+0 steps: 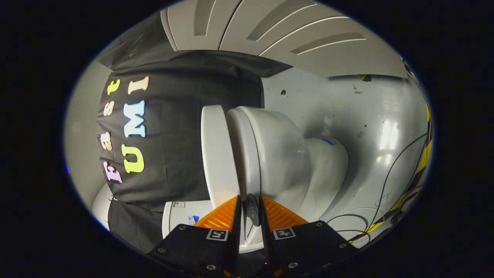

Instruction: Open the toilet lid.

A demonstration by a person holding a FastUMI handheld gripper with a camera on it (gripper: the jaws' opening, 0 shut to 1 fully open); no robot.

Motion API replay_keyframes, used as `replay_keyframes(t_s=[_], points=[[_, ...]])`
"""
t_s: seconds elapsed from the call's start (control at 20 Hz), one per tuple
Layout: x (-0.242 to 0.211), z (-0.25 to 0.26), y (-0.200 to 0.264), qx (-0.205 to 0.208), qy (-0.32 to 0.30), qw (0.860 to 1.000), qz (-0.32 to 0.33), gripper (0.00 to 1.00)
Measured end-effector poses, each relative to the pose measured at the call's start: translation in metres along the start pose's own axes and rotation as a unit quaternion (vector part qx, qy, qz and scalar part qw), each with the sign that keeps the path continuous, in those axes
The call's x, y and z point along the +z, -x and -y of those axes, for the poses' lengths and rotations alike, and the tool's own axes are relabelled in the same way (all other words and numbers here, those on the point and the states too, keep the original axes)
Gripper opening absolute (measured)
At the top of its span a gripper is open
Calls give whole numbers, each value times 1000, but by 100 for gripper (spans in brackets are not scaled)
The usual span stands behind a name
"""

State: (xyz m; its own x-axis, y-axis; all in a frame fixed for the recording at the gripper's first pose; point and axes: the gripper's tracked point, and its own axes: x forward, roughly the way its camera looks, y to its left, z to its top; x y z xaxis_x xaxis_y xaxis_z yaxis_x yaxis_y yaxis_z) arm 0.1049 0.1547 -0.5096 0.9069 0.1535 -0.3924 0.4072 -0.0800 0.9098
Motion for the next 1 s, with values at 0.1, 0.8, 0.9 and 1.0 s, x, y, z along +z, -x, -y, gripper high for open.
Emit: replay_keyframes(t_s=[0.1, 0.8, 0.9, 1.0], points=[[1, 3, -2, -8, 1, 1000, 2, 22], [3, -4, 2, -37, 60, 997, 28, 0], [5, -5, 2, -42, 70, 996, 34, 0], [5, -7, 3, -37, 69, 996, 38, 0]])
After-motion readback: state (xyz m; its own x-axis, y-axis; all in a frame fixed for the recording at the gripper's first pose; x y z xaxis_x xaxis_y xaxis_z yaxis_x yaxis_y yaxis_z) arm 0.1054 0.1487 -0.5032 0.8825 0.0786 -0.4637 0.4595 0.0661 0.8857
